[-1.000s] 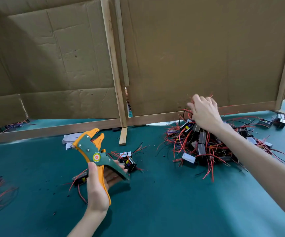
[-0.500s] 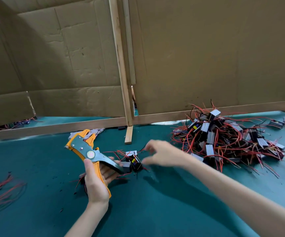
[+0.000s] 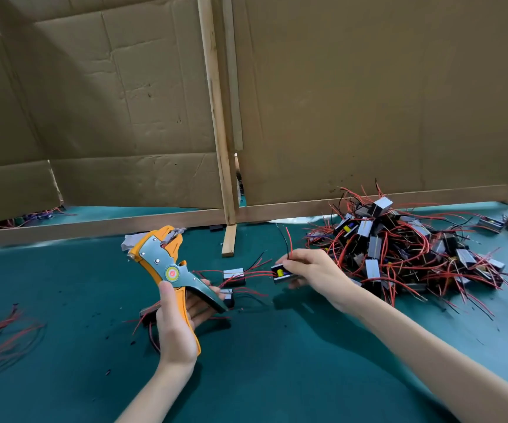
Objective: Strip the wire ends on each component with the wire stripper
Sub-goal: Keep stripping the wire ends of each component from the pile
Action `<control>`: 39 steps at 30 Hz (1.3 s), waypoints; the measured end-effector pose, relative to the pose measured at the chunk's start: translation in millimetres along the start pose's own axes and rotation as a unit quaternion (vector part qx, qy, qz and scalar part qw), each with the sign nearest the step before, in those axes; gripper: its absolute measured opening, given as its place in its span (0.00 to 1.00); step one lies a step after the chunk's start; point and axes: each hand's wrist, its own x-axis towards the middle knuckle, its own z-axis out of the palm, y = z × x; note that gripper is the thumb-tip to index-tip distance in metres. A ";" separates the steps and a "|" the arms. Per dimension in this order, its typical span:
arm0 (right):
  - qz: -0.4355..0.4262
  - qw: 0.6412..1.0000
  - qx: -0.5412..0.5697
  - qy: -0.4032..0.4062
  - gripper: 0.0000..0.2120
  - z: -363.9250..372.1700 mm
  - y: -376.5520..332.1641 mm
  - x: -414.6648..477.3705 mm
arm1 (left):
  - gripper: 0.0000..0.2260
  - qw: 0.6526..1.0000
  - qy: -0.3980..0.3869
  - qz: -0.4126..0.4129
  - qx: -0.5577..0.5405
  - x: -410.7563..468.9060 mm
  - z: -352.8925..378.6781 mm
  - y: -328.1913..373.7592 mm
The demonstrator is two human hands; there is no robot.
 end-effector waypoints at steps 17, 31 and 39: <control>0.000 0.976 0.211 0.047 0.07 -25.3 -7.1 -31.7 | 0.35 0.989 -0.073 -0.098 -0.081 -15.0 6.6 11.0; -0.017 0.996 0.047 -0.076 0.08 -21.2 -7.4 -38.4 | 0.36 0.972 -0.170 -0.164 -0.021 -26.1 13.0 10.9; 0.000 0.988 0.104 -0.111 0.09 -13.9 -9.2 -42.4 | 0.37 0.952 -0.233 -0.200 0.001 -30.9 14.9 14.7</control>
